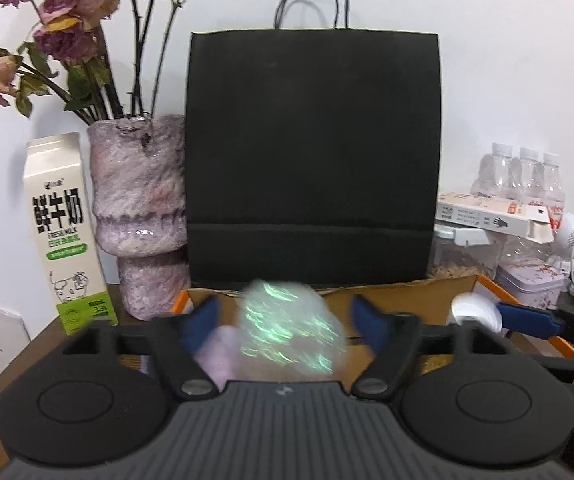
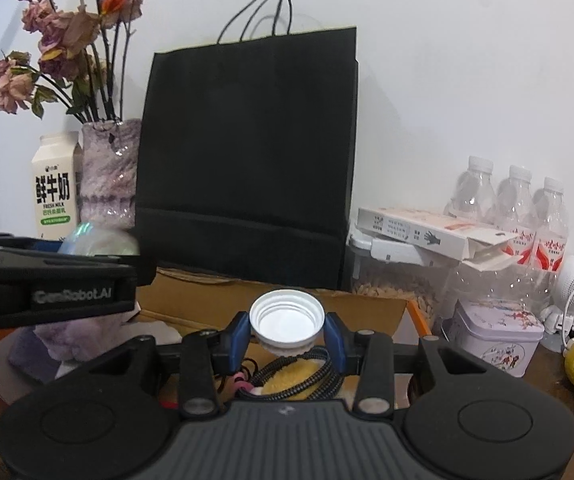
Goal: Organize objects
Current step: 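Lower both held items into the box and open both tools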
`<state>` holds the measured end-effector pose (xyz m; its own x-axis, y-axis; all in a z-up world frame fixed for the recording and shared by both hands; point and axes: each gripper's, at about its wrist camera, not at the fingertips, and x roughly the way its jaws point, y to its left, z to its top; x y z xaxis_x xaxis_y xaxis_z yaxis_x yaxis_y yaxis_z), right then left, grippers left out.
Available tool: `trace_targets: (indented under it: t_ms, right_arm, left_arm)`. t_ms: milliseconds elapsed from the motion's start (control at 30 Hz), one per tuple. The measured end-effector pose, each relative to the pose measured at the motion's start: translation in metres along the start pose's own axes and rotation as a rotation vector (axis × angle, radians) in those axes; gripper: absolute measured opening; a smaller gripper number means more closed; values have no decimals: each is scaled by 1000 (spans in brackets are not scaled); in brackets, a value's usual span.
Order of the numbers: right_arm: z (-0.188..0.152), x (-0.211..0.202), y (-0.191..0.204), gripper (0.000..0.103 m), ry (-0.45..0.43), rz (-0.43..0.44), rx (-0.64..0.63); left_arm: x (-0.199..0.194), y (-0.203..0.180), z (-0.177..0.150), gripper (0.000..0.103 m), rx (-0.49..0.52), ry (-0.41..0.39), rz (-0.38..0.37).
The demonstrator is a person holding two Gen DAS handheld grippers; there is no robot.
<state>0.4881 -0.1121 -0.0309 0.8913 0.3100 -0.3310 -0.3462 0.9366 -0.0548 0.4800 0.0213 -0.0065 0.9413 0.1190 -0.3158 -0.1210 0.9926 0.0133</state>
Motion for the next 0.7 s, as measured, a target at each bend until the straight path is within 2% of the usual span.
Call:
trace_targets:
  t_ms: [33, 67, 100, 133, 233, 700]
  right_arm:
    - [0, 1, -1, 60, 8, -4, 8]
    - [0, 2, -3, 70, 14, -10, 18]
    - [-1, 2, -5, 87, 14, -19, 28]
    - [-1, 1, -6, 95, 12, -31, 35]
    - [-1, 3, -10, 103, 27, -35, 53]
    - [0, 2, -10, 103, 61, -31, 53]
  left_arm:
    - [-1, 1, 1, 97, -3, -9, 10]
    - [-3, 2, 1, 103, -7, -20, 20]
    - [-4, 3, 2, 103, -10, -31, 29]
    - [-5, 4, 2, 103, -10, -34, 33]
    - [-6, 7, 3, 103, -21, -35, 29]
    - [-9, 10, 3, 103, -20, -35, 33]
